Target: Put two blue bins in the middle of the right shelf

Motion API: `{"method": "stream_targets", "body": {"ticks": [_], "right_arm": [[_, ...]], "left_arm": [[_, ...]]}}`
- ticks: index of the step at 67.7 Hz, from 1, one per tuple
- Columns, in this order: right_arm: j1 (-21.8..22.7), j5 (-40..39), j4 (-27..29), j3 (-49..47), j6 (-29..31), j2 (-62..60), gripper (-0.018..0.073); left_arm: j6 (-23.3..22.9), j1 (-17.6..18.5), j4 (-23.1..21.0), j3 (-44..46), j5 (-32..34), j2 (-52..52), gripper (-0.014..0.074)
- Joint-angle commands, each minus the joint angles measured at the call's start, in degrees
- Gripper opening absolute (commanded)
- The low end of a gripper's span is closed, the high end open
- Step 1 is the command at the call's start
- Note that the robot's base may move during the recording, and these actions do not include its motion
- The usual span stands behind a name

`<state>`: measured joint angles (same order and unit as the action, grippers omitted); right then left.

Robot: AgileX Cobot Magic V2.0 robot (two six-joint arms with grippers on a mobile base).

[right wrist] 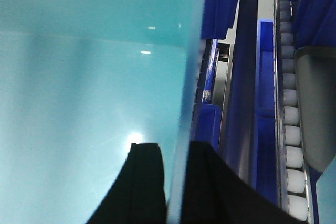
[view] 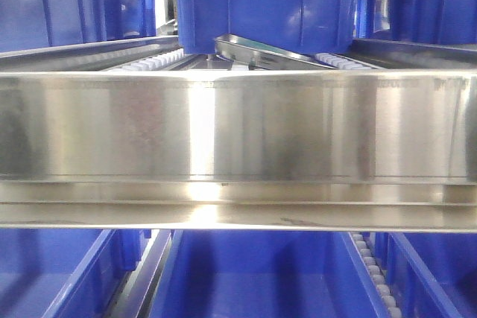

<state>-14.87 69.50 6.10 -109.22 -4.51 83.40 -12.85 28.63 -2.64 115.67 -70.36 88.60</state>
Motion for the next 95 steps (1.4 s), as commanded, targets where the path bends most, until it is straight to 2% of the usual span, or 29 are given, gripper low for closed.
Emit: {"method": "stream_targets", "body": {"ticks": [1, 95], "right_arm": [[0.5, -1.8, -2.5, -0.5, 1.0, -0.6, -0.0152], [0.5, -1.8, -2.5, -0.5, 1.0, -0.6, -0.0152]], "left_arm": [[0.7, -0.3, -0.1, 1.0, 1.2, -1.3, -0.0111], [0.7, -0.3, 0.3, 1.0, 1.3, -1.3, -0.0111]]}}
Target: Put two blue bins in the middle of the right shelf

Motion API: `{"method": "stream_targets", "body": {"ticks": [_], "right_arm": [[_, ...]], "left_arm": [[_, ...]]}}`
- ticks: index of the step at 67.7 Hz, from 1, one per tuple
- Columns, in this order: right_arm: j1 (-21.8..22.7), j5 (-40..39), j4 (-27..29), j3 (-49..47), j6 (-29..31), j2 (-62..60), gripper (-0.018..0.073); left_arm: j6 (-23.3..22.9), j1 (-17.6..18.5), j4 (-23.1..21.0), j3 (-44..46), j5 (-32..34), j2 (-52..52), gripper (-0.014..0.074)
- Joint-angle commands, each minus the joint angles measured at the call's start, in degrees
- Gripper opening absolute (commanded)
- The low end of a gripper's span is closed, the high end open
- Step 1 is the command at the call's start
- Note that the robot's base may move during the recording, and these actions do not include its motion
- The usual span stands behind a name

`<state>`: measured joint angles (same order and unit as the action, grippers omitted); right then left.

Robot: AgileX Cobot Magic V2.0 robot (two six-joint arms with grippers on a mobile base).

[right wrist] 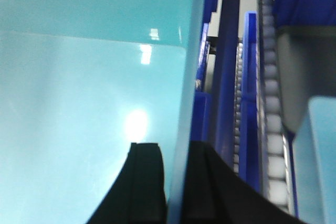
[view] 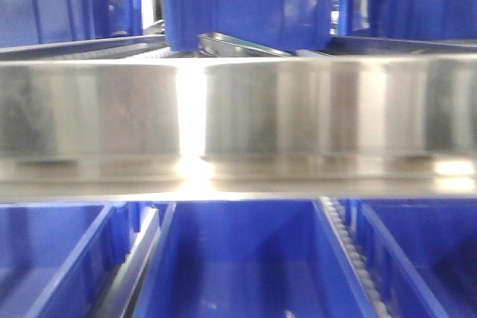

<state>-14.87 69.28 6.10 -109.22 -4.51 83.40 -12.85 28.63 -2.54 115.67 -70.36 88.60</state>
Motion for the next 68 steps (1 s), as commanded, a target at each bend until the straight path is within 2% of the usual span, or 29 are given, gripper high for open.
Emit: {"method": "stream_targets", "body": {"ticks": [1, 68], "right_arm": [[0.5, -1.6, -2.5, -0.5, 1.0, -0.6, -0.0152], [0.5, -1.6, -2.5, -0.5, 1.0, -0.6, -0.0152]], "left_arm": [[0.7, -0.3, 0.2, 1.0, 1.3, -1.3, -0.0111], [0.7, -0.3, 0.2, 1.0, 1.4, -1.3, -0.0111]]}}
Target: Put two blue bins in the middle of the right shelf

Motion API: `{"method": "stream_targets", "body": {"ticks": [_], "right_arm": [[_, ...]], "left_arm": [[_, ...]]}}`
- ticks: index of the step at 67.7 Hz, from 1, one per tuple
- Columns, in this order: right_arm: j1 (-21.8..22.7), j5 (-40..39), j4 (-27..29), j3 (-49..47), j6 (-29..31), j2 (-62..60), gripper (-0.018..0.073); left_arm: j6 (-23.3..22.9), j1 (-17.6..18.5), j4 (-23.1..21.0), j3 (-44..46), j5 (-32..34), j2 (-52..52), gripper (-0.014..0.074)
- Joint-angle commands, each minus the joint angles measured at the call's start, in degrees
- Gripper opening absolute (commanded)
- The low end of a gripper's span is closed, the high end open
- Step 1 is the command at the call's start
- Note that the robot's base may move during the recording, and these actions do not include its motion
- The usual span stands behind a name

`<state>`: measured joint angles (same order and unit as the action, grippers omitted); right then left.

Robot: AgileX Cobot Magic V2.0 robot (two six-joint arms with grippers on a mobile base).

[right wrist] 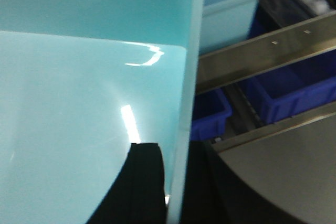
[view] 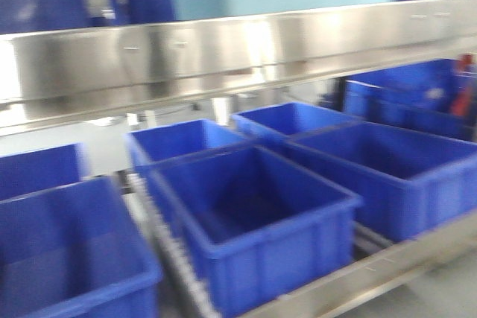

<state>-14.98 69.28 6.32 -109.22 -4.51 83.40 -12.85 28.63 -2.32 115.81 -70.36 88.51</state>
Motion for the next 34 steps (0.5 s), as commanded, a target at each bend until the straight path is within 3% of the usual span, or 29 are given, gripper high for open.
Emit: {"method": "stream_targets", "body": {"ticks": [1, 34], "right_arm": [[0.6, -1.6, -2.7, -0.5, 1.0, -0.6, -0.0152], [0.6, -1.6, -2.7, -0.5, 1.0, -0.6, -0.0152]], "left_arm": [[0.7, -0.3, 0.0, 0.9, 1.4, -1.2, -0.0111], [0.7, -0.3, 0.0, 0.9, 1.4, -1.2, -0.0111]]}}
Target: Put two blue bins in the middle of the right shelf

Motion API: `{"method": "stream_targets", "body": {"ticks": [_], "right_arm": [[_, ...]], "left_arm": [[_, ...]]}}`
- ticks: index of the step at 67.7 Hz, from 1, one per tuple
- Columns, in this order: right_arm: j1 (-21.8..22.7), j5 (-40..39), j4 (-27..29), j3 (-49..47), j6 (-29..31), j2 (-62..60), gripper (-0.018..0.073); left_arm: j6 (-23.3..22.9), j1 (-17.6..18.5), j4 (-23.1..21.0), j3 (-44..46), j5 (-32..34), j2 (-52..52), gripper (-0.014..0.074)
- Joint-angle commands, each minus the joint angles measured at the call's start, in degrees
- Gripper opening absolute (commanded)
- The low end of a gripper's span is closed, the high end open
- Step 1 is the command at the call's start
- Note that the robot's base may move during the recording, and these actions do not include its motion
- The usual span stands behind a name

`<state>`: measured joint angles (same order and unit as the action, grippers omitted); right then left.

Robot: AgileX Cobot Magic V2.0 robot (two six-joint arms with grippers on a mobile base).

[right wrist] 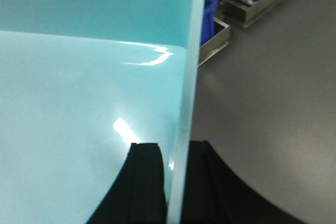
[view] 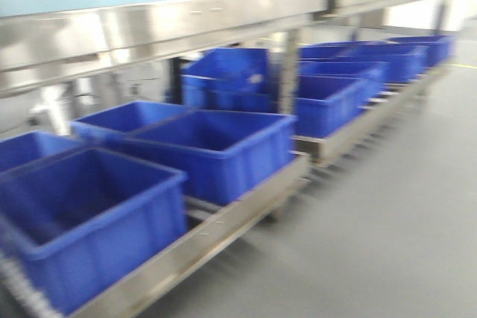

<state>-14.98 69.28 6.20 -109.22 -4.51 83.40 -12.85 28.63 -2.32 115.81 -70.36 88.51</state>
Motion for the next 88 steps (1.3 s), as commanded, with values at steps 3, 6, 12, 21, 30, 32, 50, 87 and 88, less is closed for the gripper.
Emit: {"method": "stream_targets", "body": {"ticks": [3, 6, 12, 21, 30, 32, 50, 87, 88], "right_arm": [[0.6, -1.6, -2.6, -0.5, 1.0, -0.6, -0.0152], [0.6, -1.6, -2.6, -0.5, 1.0, -0.6, -0.0152], [0.6, -1.6, -2.6, -0.5, 1.0, -0.6, -0.0152], [0.6, -1.6, -2.6, -0.5, 1.0, -0.6, -0.0152], [0.6, -1.6, -2.6, -0.5, 1.0, -0.6, -0.0152], [0.6, -1.6, -2.6, -0.5, 1.0, -0.6, -0.0152], [0.6, -1.6, -2.6, -0.5, 1.0, -0.6, -0.0152], [0.6, -1.6, -2.6, -0.5, 1.0, -0.6, -0.0152], [0.6, -1.6, -2.6, -0.5, 1.0, -0.6, -0.0152]], "left_arm": [[0.7, -0.3, 0.0, 0.9, 1.4, -1.2, -0.0111], [0.7, -0.3, 0.0, 0.9, 1.4, -1.2, -0.0111], [0.7, -0.3, 0.0, 0.9, 1.4, -1.2, -0.0111], [0.7, -0.3, 0.0, 0.9, 1.4, -1.2, -0.0111], [0.7, -0.3, 0.0, 0.9, 1.4, -1.2, -0.0111], [0.7, -0.3, 0.0, 0.9, 1.4, -1.2, -0.0111], [0.7, -0.3, 0.0, 0.9, 1.4, -1.2, -0.0111], [0.7, -0.3, 0.0, 0.9, 1.4, -1.2, -0.0111], [0.7, -0.3, 0.0, 0.9, 1.4, -1.2, -0.0111]]}}
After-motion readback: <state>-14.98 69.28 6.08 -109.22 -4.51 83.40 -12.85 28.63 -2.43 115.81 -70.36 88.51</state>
